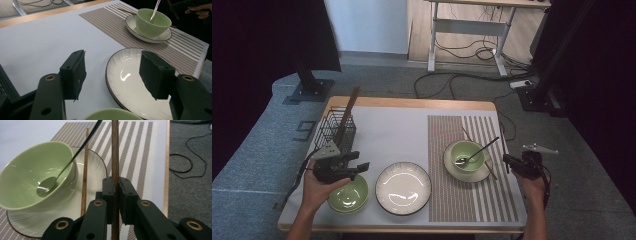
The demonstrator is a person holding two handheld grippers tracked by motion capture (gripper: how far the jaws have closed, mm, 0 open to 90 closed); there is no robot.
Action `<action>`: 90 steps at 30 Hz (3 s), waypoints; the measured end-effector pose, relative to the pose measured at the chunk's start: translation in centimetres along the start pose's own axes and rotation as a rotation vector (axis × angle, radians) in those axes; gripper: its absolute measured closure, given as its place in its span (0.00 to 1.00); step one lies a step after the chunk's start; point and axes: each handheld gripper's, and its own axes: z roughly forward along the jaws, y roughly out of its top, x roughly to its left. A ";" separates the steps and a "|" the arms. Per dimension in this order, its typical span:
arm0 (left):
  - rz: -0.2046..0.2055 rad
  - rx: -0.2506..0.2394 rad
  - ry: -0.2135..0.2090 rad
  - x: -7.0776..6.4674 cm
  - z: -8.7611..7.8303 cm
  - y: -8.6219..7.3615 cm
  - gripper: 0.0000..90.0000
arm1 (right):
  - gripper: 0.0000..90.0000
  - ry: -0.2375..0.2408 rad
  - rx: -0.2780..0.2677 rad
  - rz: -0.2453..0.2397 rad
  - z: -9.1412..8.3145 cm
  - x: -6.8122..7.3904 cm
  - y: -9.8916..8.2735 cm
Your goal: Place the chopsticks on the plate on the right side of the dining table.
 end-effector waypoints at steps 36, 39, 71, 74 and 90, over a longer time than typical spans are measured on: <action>0.007 0.020 -0.004 0.0 0.2 -0.1 0.42 | 0.94 0.023 0.133 -0.056 3.0 1.4 -0.8; 0.007 0.020 -0.004 0.0 0.2 -0.1 0.42 | 0.94 0.025 0.136 -0.058 3.1 1.5 -0.8; 0.010 0.044 -0.010 0.0 0.7 -0.3 0.42 | 0.93 0.033 0.149 -0.098 4.3 2.7 -0.9; 0.011 0.046 -0.009 0.0 0.7 -0.3 0.42 | 0.93 0.028 0.149 -0.103 4.3 2.8 -0.9; 0.011 0.052 -0.011 0.0 0.7 -0.4 0.42 | 0.93 -0.002 0.190 -0.157 4.6 3.4 -0.5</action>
